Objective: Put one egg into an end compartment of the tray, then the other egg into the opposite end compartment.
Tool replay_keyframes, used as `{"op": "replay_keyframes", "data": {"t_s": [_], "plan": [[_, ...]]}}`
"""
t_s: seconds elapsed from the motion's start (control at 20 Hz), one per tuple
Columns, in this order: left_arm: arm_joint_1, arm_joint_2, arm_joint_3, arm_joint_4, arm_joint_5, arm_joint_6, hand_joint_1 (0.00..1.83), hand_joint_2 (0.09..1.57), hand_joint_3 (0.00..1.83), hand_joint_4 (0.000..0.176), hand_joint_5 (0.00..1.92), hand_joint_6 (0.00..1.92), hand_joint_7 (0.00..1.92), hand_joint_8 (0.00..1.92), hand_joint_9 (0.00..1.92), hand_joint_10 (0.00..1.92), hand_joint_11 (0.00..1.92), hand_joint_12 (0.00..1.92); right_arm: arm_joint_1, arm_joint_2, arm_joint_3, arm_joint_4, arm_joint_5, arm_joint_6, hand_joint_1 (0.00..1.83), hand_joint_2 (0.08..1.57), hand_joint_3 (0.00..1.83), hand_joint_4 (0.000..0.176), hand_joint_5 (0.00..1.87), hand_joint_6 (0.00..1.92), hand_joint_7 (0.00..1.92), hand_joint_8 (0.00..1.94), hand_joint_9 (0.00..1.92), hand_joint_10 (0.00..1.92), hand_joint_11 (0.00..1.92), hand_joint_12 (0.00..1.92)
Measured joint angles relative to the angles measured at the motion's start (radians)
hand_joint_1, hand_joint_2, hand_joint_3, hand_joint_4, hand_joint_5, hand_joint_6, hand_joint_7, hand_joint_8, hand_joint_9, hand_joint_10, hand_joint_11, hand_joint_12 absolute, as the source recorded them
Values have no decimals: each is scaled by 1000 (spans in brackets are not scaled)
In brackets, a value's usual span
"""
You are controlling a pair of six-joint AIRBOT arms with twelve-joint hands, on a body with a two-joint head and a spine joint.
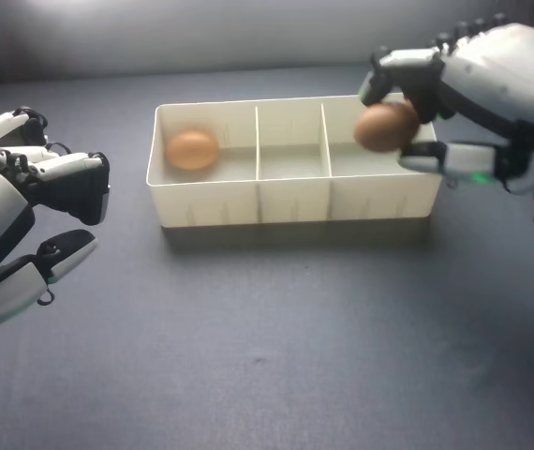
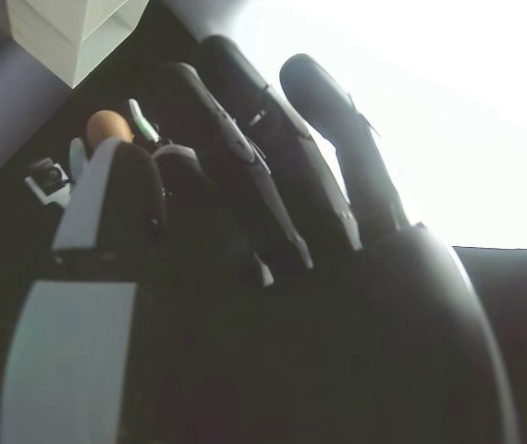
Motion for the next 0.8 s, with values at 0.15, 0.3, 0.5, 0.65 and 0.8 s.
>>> {"op": "replay_keyframes", "data": {"t_s": [0.15,0.3,0.5,0.65,0.8], "plan": [[19,-27,13,-18,-16,-31,822,1428,6,0,457,1748,1103,39,749,935,368,1624,27,-60,76,50,-64,-16,1066,1305,0,0,636,1488,957,1918,1218,1921,1348,1921],[24,-43,20,-13,-1,-55,691,1427,0,0,360,995,1093,55,710,1012,270,1681,35,-76,108,78,-126,-20,914,1249,0,0,89,611,251,578,211,1113,176,1783],[26,-43,20,-19,-6,-55,801,1391,3,0,526,1396,961,18,584,970,319,1634,37,-74,112,95,-123,-21,716,1185,0,4,0,3,0,2,0,167,0,1660],[38,-43,19,-35,-6,-58,756,1428,0,45,456,1750,765,0,481,747,191,1506,37,-61,68,98,-105,-22,583,1232,0,0,0,0,0,0,0,0,0,126],[55,-43,12,-61,-32,-59,565,1403,0,0,361,324,400,0,232,378,3,1327,8,3,-30,80,19,-22,394,1330,0,2,0,0,0,0,18,578,0,1744]]}}
